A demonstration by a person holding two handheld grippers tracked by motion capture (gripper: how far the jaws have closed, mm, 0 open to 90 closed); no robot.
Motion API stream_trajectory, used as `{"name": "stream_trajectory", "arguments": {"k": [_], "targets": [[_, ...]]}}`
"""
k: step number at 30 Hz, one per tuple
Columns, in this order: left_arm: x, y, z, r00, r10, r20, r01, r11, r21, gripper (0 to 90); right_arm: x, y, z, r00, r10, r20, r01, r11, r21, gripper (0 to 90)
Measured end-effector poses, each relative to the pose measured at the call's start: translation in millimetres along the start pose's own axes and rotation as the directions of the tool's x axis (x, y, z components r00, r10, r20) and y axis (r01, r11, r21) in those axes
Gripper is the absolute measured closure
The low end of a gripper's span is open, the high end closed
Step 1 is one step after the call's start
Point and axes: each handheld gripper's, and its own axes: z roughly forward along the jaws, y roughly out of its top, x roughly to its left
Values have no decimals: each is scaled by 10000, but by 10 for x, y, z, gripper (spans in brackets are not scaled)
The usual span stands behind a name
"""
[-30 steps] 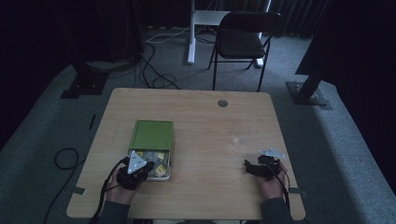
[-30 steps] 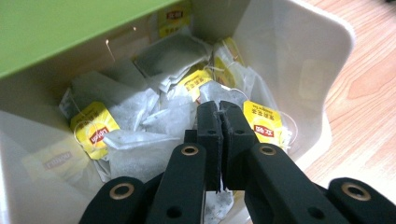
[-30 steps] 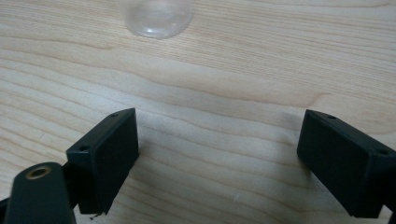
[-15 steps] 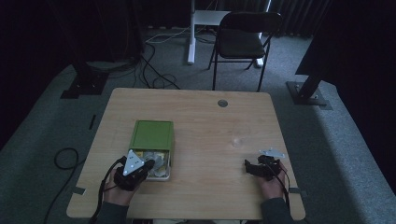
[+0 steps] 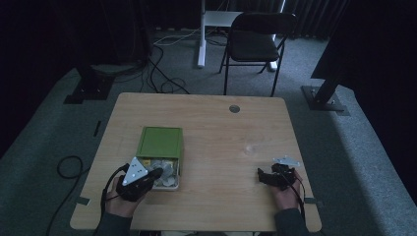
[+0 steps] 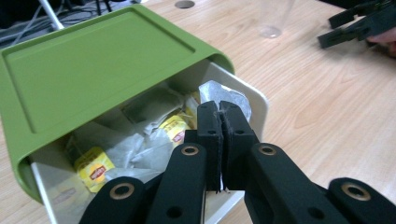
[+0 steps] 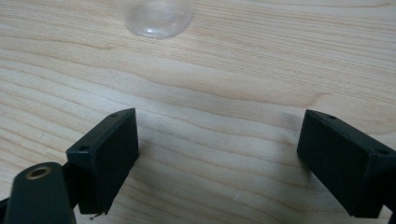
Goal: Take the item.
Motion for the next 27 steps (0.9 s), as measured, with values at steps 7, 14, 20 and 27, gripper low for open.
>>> {"name": "stream_trajectory", "arguments": {"k": [7, 14, 20, 27], "targets": [[-27, 37, -58, 9992, 10, 405, -4, 9999, -132, 890, 0, 0, 0, 10000, 1, -2, -1, 10000, 1, 122], [-92, 129, -93, 9972, 249, 702, -231, 9994, -257, 890, 0, 0, 0, 10000, 5, -1, -5, 10000, 3, 122], [-119, 197, -31, 9953, 362, 902, -339, 9991, -265, 890, 0, 0, 0, 10000, -1, -2, 1, 10000, 1, 121], [-142, 283, 68, 9926, 383, 1149, -348, 9989, -319, 890, 0, 0, 0, 10000, -3, -1, 3, 10000, 1, 122]]}}
